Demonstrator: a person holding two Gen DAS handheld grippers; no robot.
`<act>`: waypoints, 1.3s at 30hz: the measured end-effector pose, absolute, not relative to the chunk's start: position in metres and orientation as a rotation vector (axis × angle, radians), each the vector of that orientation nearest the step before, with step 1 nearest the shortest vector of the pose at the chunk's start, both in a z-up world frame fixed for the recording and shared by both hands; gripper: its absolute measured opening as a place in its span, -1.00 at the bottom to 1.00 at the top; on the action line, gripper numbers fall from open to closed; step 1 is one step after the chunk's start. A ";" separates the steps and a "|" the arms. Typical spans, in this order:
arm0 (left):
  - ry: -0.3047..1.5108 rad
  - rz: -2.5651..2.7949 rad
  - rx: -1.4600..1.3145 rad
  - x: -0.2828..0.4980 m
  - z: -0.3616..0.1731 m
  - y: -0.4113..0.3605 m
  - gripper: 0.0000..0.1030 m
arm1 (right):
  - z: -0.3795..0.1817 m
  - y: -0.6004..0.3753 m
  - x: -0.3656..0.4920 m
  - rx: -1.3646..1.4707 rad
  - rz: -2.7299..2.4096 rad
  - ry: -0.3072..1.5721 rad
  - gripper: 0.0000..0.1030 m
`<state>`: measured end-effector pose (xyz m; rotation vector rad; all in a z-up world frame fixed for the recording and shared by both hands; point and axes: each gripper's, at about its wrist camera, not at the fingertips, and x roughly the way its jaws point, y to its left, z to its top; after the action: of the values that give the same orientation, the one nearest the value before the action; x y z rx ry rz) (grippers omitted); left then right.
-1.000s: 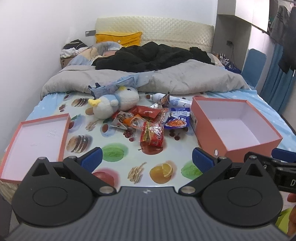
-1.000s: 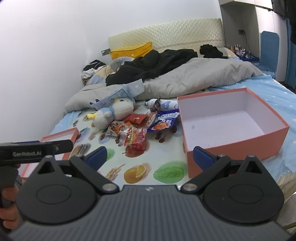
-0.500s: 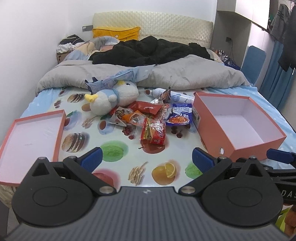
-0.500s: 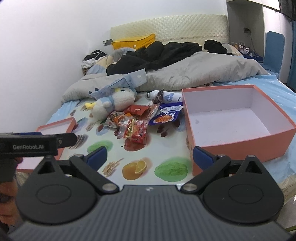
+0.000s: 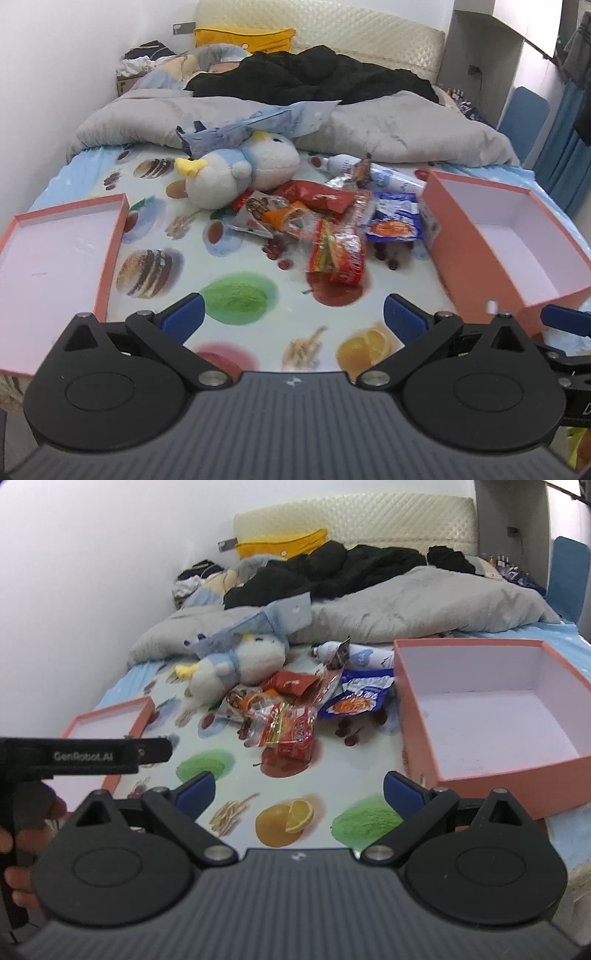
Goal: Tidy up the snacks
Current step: 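Move the right tool down to the red-and-gold snack packet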
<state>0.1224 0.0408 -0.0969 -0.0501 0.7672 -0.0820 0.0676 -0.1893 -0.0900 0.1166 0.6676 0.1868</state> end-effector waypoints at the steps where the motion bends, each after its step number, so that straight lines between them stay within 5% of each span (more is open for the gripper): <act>1: 0.767 -0.078 -0.045 0.128 -0.101 0.044 1.00 | -0.093 -0.187 0.073 0.115 0.186 0.674 0.93; 24: 0.787 -0.046 -0.083 0.275 -0.192 0.110 0.91 | -0.177 -0.144 0.207 0.058 0.276 0.717 0.94; 39: 0.776 -0.209 0.134 0.349 -0.221 0.106 0.86 | -0.208 -0.139 0.278 0.157 0.220 0.790 0.93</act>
<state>0.3486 0.1059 -0.2211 0.1344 0.7757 -0.2091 0.2777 -0.1388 -0.2078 0.1573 0.7895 0.2200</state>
